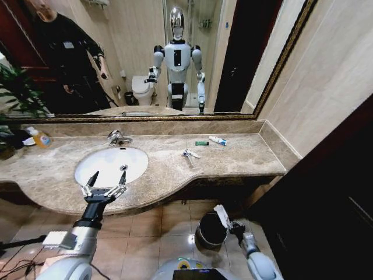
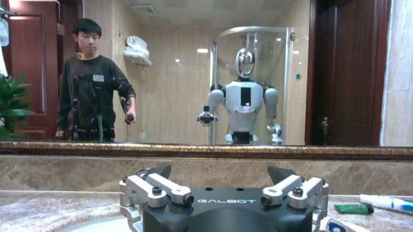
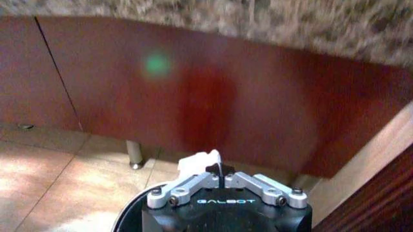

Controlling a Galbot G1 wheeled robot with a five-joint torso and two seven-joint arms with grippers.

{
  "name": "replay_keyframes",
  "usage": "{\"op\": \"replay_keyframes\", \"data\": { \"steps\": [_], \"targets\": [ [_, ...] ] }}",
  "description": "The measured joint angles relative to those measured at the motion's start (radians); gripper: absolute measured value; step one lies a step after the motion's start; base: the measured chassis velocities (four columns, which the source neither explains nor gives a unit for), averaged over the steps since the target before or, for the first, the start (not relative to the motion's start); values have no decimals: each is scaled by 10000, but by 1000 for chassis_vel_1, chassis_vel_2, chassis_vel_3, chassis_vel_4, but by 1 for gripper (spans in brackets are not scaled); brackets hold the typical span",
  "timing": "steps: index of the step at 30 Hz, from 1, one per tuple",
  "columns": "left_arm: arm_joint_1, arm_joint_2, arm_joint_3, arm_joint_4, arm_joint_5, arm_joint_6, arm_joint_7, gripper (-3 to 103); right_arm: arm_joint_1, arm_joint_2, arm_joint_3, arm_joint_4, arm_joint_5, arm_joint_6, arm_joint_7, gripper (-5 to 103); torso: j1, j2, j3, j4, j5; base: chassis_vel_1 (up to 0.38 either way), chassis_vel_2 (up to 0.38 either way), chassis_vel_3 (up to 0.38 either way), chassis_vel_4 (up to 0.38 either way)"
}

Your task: Pick up the trash from the sink and place it in the trash bin.

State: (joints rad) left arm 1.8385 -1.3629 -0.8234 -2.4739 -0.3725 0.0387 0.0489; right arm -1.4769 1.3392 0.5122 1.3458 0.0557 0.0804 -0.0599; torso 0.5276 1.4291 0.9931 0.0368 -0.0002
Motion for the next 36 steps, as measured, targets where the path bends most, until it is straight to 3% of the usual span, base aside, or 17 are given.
{"op": "replay_keyframes", "data": {
  "steps": [10,19,26,28,33,36],
  "targets": [
    [0,0,0,0,0,0,0,100,977,1313,262,-1787,-793,512,35,0,0,0,0,1,-1,0,0,0,0],
    [0,0,0,0,0,0,0,100,1350,1589,295,-2383,-1305,531,143,-3,0,0,0,0,1,0,0,0,0],
    [0,0,0,0,0,0,-1,100,1472,1817,239,-2721,-1651,523,361,28,0,0,0,0,2,0,0,0,0],
    [0,0,0,0,0,0,0,100,1472,1833,234,-2724,-1665,525,376,28,0,0,0,0,2,0,0,0,0],
    [1,0,0,0,0,0,0,100,1430,1839,216,-2674,-1693,545,428,50,0,0,0,0,2,0,0,0,0],
    [0,0,0,0,0,0,0,100,1397,1798,221,-2614,-1672,552,434,55,0,0,0,0,2,0,0,0,0]
  ]
}}
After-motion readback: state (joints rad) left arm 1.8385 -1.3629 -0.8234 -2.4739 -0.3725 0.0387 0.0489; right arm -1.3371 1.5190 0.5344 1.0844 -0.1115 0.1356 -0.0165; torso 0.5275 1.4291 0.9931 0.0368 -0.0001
